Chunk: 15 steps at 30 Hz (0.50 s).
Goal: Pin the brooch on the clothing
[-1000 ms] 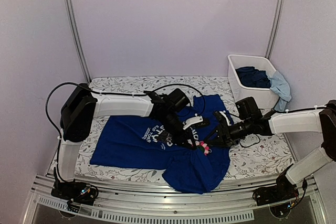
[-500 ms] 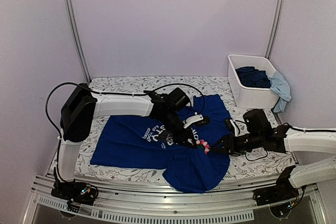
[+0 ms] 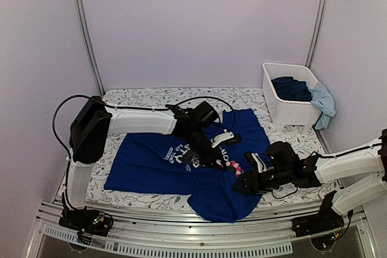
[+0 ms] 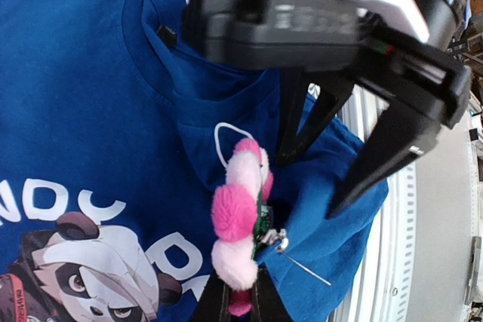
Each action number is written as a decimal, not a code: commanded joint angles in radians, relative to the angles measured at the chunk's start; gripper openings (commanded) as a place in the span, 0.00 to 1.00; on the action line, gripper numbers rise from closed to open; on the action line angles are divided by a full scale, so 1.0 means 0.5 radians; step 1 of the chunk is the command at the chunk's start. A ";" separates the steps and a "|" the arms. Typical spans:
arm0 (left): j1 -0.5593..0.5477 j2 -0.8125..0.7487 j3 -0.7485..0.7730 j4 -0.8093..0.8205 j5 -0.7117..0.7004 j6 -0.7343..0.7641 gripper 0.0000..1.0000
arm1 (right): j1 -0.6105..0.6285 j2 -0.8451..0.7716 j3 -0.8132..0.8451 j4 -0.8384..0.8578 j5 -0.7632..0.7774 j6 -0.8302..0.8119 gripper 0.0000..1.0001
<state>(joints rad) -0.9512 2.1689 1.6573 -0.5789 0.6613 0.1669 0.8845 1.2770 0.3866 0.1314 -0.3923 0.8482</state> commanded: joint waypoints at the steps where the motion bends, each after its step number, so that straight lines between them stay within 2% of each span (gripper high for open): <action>1: 0.012 -0.054 -0.031 0.021 0.007 0.022 0.00 | -0.001 0.158 0.065 0.027 0.114 -0.005 0.31; 2: 0.010 -0.056 -0.046 0.021 -0.002 0.045 0.00 | -0.011 0.204 0.081 0.011 0.118 -0.001 0.22; 4: 0.009 -0.060 -0.079 0.022 -0.013 0.053 0.00 | -0.029 0.261 0.125 0.012 0.084 -0.017 0.12; 7: 0.009 -0.069 -0.102 0.020 -0.005 0.068 0.00 | -0.050 0.310 0.193 -0.024 0.060 -0.074 0.03; 9: 0.009 -0.069 -0.102 0.005 -0.023 0.088 0.00 | -0.096 0.297 0.211 -0.083 0.080 -0.112 0.00; 15: 0.024 -0.065 -0.108 -0.034 0.000 0.094 0.00 | -0.368 0.151 0.221 -0.224 0.011 -0.288 0.00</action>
<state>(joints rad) -0.9512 2.1677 1.6199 -0.5758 0.6544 0.1951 0.7780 1.4052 0.4728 0.0818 -0.3801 0.7826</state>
